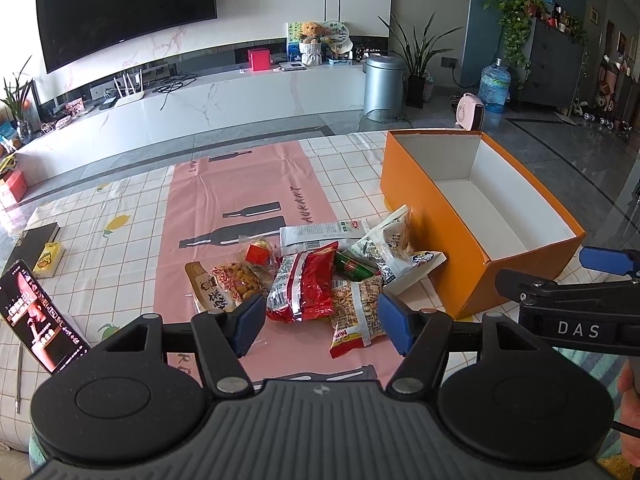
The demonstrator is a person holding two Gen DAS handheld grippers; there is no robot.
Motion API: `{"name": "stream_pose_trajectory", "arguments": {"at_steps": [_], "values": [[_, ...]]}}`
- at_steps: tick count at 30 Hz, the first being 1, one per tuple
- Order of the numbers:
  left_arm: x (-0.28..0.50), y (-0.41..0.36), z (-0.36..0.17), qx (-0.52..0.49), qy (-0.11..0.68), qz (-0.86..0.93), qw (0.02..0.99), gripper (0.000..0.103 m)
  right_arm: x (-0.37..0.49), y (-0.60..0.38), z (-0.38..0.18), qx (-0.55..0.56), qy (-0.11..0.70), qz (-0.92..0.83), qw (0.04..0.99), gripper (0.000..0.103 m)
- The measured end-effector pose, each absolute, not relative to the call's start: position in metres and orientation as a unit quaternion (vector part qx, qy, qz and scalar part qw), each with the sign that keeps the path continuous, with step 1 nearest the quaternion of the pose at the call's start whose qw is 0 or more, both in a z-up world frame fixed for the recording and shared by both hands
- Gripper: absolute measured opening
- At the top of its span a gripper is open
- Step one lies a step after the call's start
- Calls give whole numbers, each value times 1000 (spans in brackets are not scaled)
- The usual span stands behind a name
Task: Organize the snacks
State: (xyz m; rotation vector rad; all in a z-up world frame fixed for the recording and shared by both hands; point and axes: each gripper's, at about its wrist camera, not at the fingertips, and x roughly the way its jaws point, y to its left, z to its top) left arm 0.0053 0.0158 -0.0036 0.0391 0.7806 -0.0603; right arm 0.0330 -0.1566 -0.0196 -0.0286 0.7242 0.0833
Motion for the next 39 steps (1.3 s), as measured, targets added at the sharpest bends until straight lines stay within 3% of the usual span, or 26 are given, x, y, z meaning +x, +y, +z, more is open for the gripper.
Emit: {"name": "stream_pose_trajectory", "arguments": {"at_steps": [2,4,9,15,19,23,27,39], "values": [[9,16,-6,21,388,-29,921,72,34,-155,-21,-14,353,48,934,96],[12,18,-9,17,396,-35,918,66,35,-152,-24,-14,353,58,934,81],[23,25,-17,9,417,-32,908,57,46,-140,-38,3,373,94,923,71],[43,35,-25,4,440,-37,897,53,68,-119,-58,6,405,129,905,62],[60,44,-35,-1,456,-46,889,53,83,-106,-73,6,425,148,893,62],[78,57,-50,-24,482,-59,874,57,101,-95,-91,4,442,156,883,62],[93,64,-65,-37,494,-64,866,63,120,-86,-109,1,459,152,875,69],[136,73,-101,-77,519,-57,850,82,153,-66,-147,2,487,165,858,68]]}}
